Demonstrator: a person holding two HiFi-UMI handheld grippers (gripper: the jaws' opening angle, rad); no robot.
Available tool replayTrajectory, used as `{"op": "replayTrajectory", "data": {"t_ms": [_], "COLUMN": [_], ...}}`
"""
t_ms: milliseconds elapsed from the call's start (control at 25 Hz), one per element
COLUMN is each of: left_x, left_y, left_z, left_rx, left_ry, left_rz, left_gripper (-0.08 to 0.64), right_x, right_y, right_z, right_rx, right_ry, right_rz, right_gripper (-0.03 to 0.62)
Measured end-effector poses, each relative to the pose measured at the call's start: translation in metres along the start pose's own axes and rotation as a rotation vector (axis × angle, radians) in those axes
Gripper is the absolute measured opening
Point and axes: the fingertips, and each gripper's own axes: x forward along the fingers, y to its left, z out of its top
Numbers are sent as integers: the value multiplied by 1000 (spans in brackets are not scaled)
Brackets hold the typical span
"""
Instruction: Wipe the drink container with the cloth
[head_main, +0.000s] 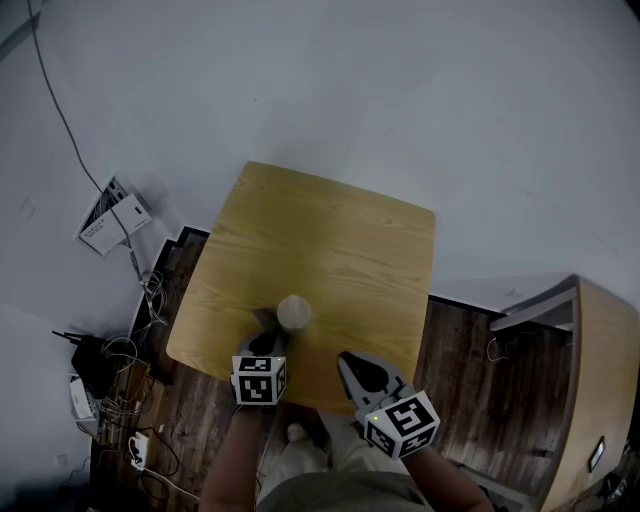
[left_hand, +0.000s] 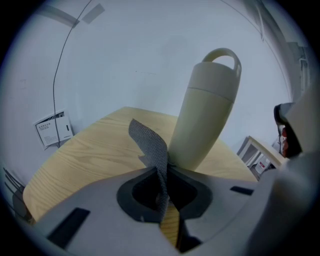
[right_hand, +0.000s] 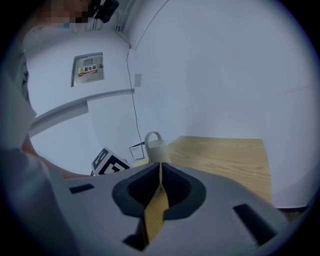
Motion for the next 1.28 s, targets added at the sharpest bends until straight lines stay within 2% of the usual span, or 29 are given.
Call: {"op": "replayTrajectory", "data": {"t_ms": [320,640,880,1280], "left_x": [8,7,-7,-45], "left_y": [5,6,10,17], "left_z": [-9,-7,-4,16], "left_rx": [15,11,-5,-7], "left_ry": [35,32,6,-57], "left_rz": [8,-2,-18,-101], "left_gripper": [21,21,21,21], "right_x": [4,7,4,-10], "right_y": [3,3,9,32], "right_z": [-3,1,1,-2], "right_rx": [2,-4,-1,5], "right_ry": [7,3,-6,-39], "right_rz": [2,-1,-16,-73], "right_gripper": [12,12,12,12]}}
